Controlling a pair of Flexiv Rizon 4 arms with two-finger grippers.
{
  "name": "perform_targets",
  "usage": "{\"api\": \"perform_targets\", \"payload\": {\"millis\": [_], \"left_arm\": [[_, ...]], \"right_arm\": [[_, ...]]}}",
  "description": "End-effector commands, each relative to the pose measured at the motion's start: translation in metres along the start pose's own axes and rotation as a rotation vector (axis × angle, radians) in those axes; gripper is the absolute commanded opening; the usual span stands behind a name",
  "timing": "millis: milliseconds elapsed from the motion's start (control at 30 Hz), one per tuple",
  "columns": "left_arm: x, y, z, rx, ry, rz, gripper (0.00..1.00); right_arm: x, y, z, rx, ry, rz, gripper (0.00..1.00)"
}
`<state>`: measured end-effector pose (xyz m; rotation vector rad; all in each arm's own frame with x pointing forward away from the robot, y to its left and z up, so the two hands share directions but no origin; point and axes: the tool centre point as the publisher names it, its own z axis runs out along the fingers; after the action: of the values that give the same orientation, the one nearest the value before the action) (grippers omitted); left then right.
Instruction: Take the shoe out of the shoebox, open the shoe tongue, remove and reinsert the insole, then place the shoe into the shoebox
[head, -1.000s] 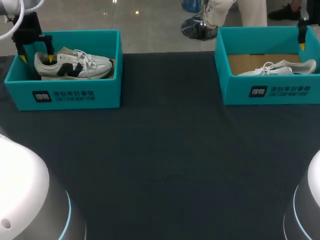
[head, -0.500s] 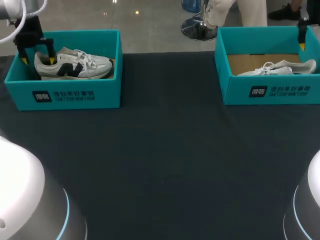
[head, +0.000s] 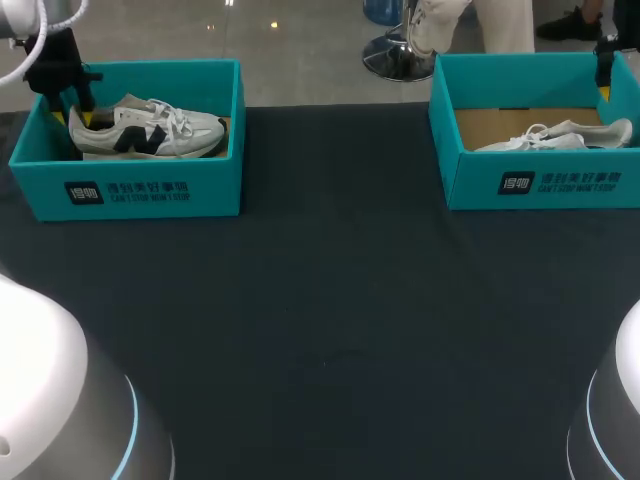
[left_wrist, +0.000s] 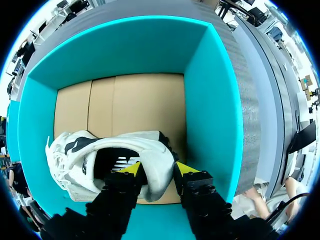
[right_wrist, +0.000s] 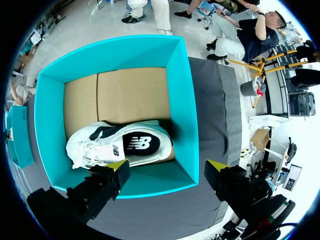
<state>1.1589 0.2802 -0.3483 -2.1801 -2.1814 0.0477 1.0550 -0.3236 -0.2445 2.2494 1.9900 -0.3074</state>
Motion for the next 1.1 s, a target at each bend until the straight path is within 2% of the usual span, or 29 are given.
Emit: {"api": "perform_targets", "payload": {"millis": [33,433,600,833,1100], "left_arm": [[-0.001,-0.002,0.0,-0.005,0.01,0.0,0.0],[-0.001,-0.004,-0.003,-0.012,0.033,0.017,0.0],[0.002,-0.008,-0.016,-0.032,0.044,0.018,0.0],[0.004,-0.013,-0.063,-0.062,0.065,-0.004,0.0],[0.004,-0.025,-0.141,-0.089,0.043,0.01,0.0]], "right_arm": [[0.0,0.002,0.0,0.004,0.0,0.001,1.0],[0.0,0.002,0.0,0.004,0.0,0.001,1.0],[0.0,0.002,0.0,0.004,0.0,0.001,1.0],[0.0,0.002,0.0,0.004,0.0,0.001,1.0],[0.0,0.002,0.0,0.004,0.0,0.001,1.0]]}}
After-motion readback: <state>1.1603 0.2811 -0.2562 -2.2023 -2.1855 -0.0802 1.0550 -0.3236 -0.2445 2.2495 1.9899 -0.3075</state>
